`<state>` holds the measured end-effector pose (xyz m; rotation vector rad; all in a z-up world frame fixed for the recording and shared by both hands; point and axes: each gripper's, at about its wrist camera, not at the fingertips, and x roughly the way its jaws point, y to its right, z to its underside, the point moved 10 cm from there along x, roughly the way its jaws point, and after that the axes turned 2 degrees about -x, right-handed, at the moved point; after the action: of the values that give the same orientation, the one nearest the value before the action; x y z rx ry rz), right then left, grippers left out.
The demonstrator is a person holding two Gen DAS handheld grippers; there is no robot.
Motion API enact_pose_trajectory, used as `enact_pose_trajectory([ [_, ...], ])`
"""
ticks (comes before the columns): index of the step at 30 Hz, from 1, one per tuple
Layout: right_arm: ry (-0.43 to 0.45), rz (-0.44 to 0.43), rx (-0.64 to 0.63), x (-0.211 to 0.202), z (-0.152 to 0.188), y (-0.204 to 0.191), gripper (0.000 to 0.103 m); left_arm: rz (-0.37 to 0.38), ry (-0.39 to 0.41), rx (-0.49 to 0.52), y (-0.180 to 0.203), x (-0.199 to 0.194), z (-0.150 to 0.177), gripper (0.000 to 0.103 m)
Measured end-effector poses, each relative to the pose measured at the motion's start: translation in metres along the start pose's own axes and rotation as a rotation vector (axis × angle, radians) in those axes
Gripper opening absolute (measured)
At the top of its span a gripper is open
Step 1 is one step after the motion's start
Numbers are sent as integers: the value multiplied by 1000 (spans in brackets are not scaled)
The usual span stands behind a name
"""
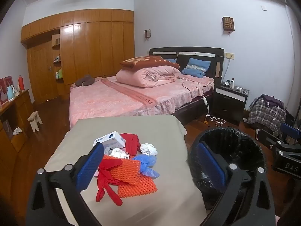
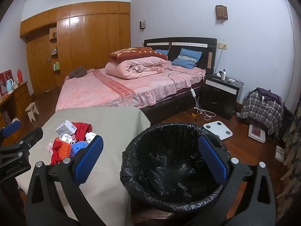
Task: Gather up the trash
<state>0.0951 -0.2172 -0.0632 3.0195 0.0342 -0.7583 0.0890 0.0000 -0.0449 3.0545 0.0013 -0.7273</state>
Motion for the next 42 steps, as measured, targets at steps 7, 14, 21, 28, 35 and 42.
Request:
enact_pose_trajectory([
  [7, -7, -4, -2, 1, 0, 0, 98, 0, -1, 3, 0, 0, 0, 97],
  [14, -10, -1, -1, 2, 0, -1, 98, 2, -5, 0, -1, 3, 0, 97],
  [21, -12, 1, -2, 0, 3, 0, 98, -1, -5, 0, -2, 3, 2, 97],
  [28, -17, 2, 0, 4, 5, 2, 98, 3, -8, 2, -4, 4, 3, 97],
  [35, -21, 2, 0, 5, 5, 2, 98, 0, -8, -2, -3, 3, 1, 97],
  [42, -21, 3, 1, 6, 5, 2, 98, -1, -8, -2, -2, 3, 1, 97],
])
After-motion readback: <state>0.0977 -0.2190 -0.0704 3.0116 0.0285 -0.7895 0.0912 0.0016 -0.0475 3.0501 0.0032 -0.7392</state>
